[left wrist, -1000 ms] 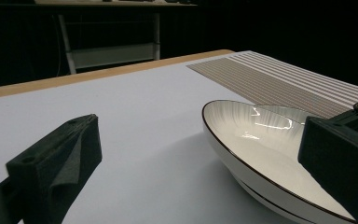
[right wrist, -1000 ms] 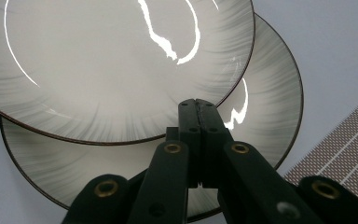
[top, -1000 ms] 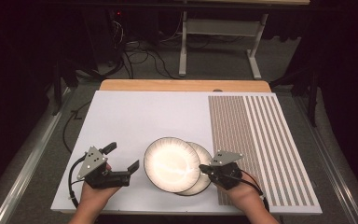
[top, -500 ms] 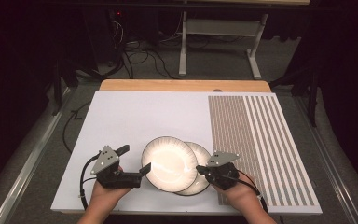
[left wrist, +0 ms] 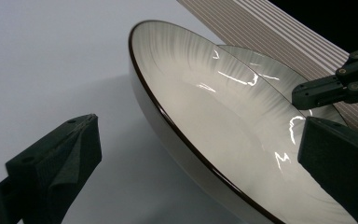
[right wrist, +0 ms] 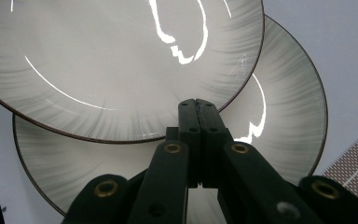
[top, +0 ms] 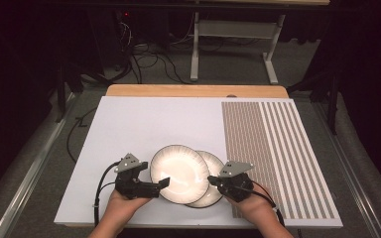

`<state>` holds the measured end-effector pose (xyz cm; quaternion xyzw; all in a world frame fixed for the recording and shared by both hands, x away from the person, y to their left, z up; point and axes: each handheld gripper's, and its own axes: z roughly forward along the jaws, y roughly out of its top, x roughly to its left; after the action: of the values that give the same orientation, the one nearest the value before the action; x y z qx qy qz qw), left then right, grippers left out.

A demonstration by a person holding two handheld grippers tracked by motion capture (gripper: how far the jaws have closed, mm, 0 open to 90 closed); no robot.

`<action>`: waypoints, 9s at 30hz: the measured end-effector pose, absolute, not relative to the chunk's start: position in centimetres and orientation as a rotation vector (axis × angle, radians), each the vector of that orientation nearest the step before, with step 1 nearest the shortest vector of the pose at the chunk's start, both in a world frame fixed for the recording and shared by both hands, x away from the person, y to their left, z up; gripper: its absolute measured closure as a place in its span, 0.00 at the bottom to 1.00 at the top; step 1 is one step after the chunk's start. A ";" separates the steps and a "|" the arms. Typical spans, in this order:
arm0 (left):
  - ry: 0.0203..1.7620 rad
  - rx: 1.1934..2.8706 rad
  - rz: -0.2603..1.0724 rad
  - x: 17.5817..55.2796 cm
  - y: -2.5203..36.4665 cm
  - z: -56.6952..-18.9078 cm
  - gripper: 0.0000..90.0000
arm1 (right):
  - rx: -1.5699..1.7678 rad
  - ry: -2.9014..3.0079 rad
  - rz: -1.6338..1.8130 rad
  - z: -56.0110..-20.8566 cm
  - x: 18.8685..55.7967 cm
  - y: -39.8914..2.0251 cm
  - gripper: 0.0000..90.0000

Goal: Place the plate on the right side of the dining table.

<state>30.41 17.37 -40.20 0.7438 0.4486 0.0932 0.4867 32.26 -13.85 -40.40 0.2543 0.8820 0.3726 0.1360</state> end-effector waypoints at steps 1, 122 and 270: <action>1.097 1.810 0.213 30.5 17.3 -40.2 0.01 | 0.736 2.554 1.079 -40.4 32.3 -13.9 1.00; 0.927 1.624 0.450 28.7 20.7 -38.0 0.85 | 0.945 2.046 1.364 -35.5 30.3 -24.7 0.00; 0.662 1.848 0.265 35.0 1.0 -35.6 0.87 | 1.158 2.048 1.417 -34.9 31.7 -31.4 0.97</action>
<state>34.97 1.02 -35.58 0.7801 0.2797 0.1117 0.5484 31.75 -31.41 -34.90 0.4134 0.7311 0.5059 0.1965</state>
